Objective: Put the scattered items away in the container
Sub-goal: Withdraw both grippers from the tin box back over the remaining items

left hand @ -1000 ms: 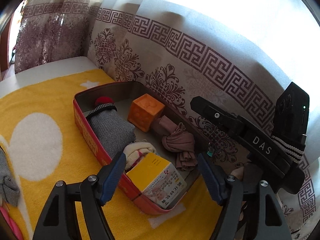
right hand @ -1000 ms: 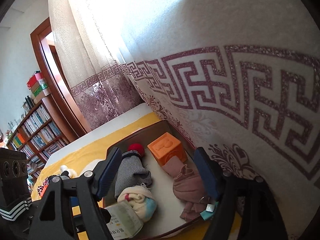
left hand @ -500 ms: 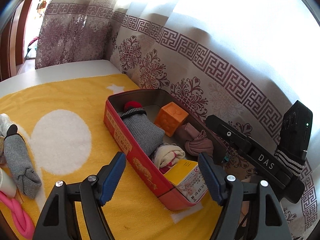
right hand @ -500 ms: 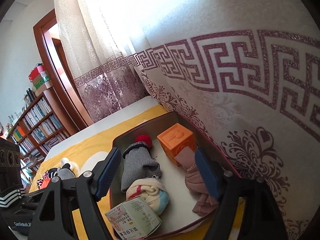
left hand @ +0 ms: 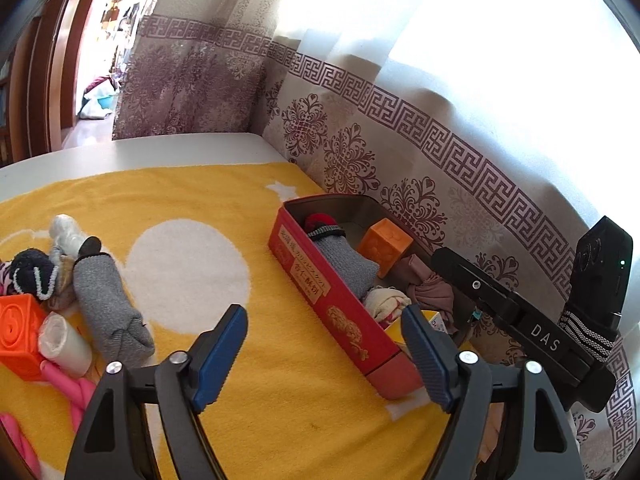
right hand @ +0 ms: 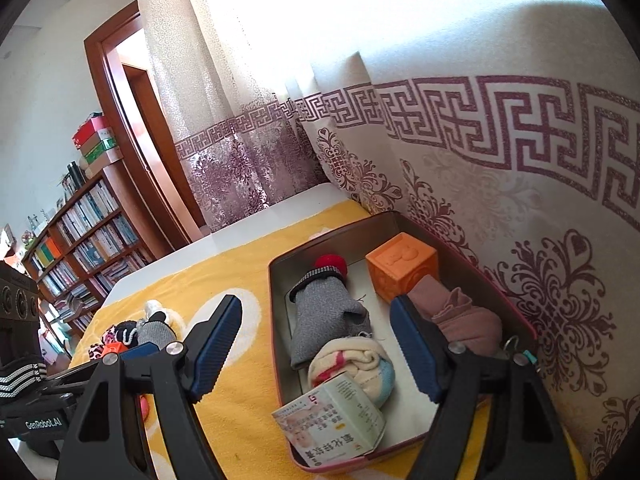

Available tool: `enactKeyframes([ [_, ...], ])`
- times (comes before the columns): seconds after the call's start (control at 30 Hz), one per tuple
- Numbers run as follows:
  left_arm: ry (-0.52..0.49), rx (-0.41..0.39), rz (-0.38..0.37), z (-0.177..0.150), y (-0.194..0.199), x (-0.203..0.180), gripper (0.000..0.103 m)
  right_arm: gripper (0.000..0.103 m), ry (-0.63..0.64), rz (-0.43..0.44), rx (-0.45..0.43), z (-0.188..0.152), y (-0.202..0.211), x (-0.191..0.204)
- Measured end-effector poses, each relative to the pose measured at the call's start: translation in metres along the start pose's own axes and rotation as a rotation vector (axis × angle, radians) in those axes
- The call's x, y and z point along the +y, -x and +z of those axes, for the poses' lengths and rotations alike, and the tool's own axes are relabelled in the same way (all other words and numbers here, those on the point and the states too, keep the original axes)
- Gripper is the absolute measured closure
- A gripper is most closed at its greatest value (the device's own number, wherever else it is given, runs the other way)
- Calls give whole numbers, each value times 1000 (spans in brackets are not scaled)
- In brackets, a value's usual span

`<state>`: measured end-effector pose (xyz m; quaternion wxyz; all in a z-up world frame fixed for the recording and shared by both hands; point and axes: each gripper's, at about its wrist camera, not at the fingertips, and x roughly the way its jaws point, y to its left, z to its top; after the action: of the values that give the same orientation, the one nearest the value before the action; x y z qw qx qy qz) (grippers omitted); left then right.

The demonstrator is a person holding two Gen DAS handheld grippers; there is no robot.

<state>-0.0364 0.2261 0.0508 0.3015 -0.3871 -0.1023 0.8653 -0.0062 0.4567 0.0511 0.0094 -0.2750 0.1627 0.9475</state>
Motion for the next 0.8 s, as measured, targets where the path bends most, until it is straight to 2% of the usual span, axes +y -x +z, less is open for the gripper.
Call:
enactKeyframes([
  [0.4,75,-70,131,-21,61,71,17,23,90,68,66,-14,-21,60],
  [0.8,233,-150,339,-27,136,172,17,23,184,149,157,-22,-46,120],
])
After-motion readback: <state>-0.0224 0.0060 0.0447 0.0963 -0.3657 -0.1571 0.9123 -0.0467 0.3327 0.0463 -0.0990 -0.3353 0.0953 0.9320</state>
